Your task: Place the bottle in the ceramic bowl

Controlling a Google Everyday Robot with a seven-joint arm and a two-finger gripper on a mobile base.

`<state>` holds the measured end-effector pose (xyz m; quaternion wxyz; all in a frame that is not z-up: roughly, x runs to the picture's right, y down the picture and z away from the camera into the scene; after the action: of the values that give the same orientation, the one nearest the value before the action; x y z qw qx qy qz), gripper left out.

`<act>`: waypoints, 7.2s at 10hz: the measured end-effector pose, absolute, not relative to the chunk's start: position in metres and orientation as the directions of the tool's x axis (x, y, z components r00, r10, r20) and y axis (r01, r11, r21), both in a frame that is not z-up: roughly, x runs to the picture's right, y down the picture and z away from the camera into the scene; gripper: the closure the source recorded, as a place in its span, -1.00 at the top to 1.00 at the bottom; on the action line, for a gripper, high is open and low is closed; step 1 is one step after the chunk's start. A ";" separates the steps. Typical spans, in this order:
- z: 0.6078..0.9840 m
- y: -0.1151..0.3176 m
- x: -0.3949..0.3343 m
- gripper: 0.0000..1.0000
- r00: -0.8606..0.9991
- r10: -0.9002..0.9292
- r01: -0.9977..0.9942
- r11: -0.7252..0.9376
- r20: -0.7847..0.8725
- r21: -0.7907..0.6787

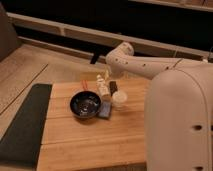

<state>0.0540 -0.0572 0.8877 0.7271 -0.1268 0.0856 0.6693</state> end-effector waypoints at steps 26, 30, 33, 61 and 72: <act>1.006 -0.020 -0.023 0.04 0.423 0.786 -0.906 0.369 -0.451 -0.208; 1.015 -0.016 -0.031 -0.84 0.455 0.767 -0.890 0.392 -0.452 -0.232; 1.002 -0.062 -0.016 -1.00 0.406 0.828 -0.914 0.371 -0.387 -0.165; 0.894 0.032 -0.156 -0.93 0.594 0.725 -0.802 0.498 -0.348 -0.331; 0.906 0.049 -0.156 0.41 0.599 0.702 -0.798 0.479 -0.385 -0.366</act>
<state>-0.1563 0.0486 0.9060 0.8552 -0.2609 0.0914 0.4384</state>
